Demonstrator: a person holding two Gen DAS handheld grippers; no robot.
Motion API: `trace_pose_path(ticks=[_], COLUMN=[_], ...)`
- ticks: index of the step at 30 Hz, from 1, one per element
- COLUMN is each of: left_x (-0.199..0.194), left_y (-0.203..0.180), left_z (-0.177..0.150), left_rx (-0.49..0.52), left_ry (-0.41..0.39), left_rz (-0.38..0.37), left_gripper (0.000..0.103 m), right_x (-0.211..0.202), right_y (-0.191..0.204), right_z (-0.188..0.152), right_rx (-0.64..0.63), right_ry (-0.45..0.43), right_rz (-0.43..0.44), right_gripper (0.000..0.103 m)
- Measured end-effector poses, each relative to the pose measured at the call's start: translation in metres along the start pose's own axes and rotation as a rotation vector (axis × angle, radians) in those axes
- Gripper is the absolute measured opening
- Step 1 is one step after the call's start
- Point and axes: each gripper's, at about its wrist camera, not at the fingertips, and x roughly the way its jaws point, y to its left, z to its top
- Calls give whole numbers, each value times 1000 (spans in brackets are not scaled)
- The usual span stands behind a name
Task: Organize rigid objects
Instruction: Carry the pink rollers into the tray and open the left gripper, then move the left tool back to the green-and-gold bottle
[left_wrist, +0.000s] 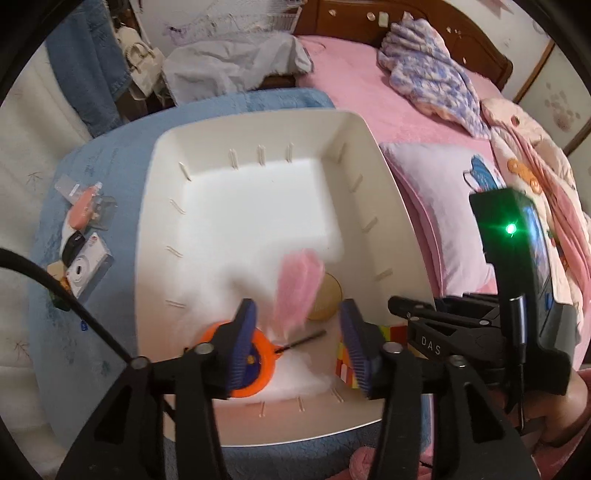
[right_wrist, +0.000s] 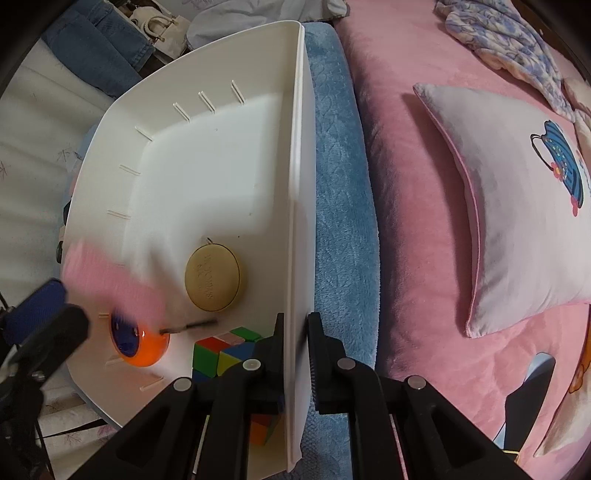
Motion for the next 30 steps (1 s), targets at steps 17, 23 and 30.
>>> trace_pose_path(ticks=[17,23,30], left_x=[-48,-55,-47], left_y=[126,191,252], left_z=[-9,-19,-18], left_rx=[-206,-278,-282], left_ry=[-77,-68,-11], left_rz=[100,120,141], left_gripper=[76,76,76], right_x=[-2,-5,-8], right_y=[0,0,0], right_z=[-1,-6,-13], right_rx=[45,98,175], right_ry=[-7,-16,-29], right_rz=[-33,-51,-77], right_gripper=[8,7,6])
